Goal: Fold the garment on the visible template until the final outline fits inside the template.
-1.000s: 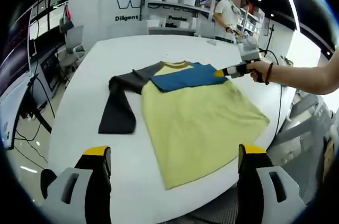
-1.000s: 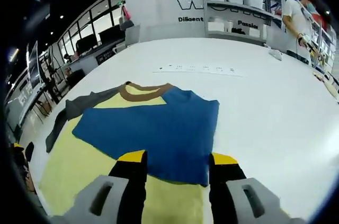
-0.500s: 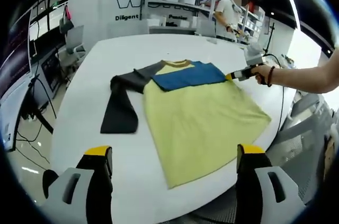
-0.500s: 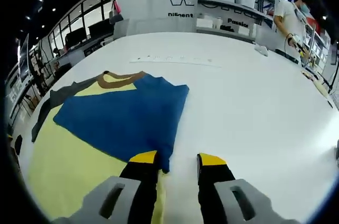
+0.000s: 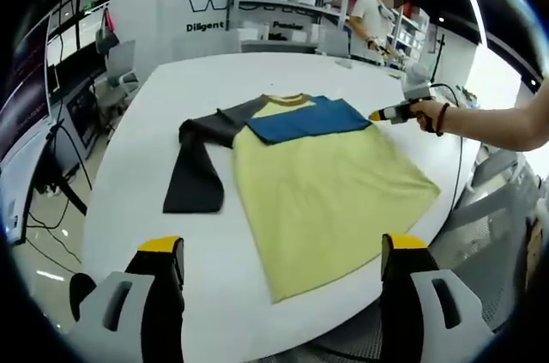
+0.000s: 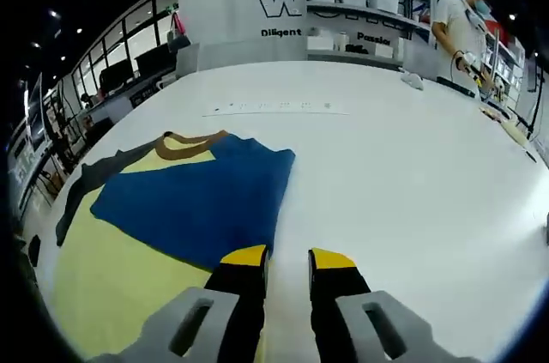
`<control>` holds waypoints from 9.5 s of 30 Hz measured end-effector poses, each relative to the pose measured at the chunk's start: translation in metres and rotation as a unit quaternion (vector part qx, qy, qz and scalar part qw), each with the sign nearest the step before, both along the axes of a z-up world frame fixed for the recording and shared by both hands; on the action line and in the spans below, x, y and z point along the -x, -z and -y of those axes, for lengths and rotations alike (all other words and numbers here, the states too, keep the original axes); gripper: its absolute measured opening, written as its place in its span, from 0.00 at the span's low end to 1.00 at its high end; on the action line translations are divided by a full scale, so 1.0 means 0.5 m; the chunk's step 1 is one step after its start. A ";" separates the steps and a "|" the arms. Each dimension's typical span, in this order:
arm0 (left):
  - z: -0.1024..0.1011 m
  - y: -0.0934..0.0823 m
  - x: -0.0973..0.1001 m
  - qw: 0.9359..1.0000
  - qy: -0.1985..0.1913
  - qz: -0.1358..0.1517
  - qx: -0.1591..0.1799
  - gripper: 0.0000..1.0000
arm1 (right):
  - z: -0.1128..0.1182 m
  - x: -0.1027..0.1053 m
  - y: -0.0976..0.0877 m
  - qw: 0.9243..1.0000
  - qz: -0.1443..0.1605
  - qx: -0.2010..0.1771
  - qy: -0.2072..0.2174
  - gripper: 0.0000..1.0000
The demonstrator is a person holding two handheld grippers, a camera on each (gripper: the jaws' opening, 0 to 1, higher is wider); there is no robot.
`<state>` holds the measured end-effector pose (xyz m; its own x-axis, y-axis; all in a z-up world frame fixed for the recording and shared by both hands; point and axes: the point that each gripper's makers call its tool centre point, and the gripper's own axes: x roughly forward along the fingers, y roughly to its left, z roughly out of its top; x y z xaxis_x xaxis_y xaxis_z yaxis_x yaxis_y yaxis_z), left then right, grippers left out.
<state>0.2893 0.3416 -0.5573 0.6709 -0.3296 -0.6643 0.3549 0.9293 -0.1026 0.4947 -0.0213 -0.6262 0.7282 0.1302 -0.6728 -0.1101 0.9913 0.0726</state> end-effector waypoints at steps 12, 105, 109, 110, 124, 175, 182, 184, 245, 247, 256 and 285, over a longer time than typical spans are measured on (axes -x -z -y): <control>-0.026 0.004 -0.014 1.000 -0.024 0.001 -0.003 0.91 | -0.032 0.011 0.024 1.000 -0.022 -0.021 -0.004 0.03; -0.203 0.153 -0.256 0.989 -0.103 -0.095 -0.050 0.40 | 0.140 -0.012 -0.066 0.998 0.027 -0.036 -0.049 0.38; -0.211 0.156 -0.259 0.988 -0.094 -0.099 -0.069 0.34 | 0.132 -0.004 -0.066 0.998 0.028 -0.032 -0.053 0.38; -0.215 0.159 -0.256 0.987 -0.086 -0.106 -0.082 0.32 | 0.129 0.000 -0.064 0.998 0.026 -0.033 -0.053 0.37; -0.205 0.159 -0.272 0.988 -0.082 -0.098 -0.081 0.03 | 0.104 0.022 -0.057 0.997 0.018 -0.033 -0.065 0.36; -0.258 -0.007 -0.420 0.973 -0.110 -0.136 -0.148 0.04 | 0.006 0.085 -0.065 0.988 0.002 -0.051 -0.147 0.61; -0.182 -0.040 -0.440 0.976 -0.085 -0.133 -0.150 0.04 | -0.004 0.089 -0.070 0.986 0.004 -0.059 -0.153 0.62; -0.164 -0.048 -0.447 0.976 -0.078 -0.131 -0.158 0.04 | -0.007 0.091 -0.070 0.986 0.002 -0.061 -0.156 0.63; 0.455 -0.158 -0.616 0.984 0.153 -0.037 -0.077 0.04 | -0.033 0.138 -0.072 0.975 -0.007 -0.068 -0.213 0.80; 0.464 -0.158 -0.617 0.984 0.157 -0.037 -0.075 0.04 | -0.034 0.138 -0.072 0.975 -0.006 -0.068 -0.212 0.80; 0.567 -0.154 -0.600 0.980 0.187 -0.031 -0.063 0.04 | -0.038 0.136 -0.072 0.975 -0.003 -0.073 -0.210 0.80; 0.698 -0.134 -0.547 0.966 0.251 0.016 -0.064 0.36 | -0.009 0.124 -0.071 0.981 0.005 -0.078 -0.178 0.79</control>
<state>0.5630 -0.0073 -0.4902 0.4690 -0.5345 -0.7031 0.7646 0.6442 0.0202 0.4329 -0.0167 -0.5909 0.6244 0.4777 -0.6180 -0.4481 0.8671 0.2176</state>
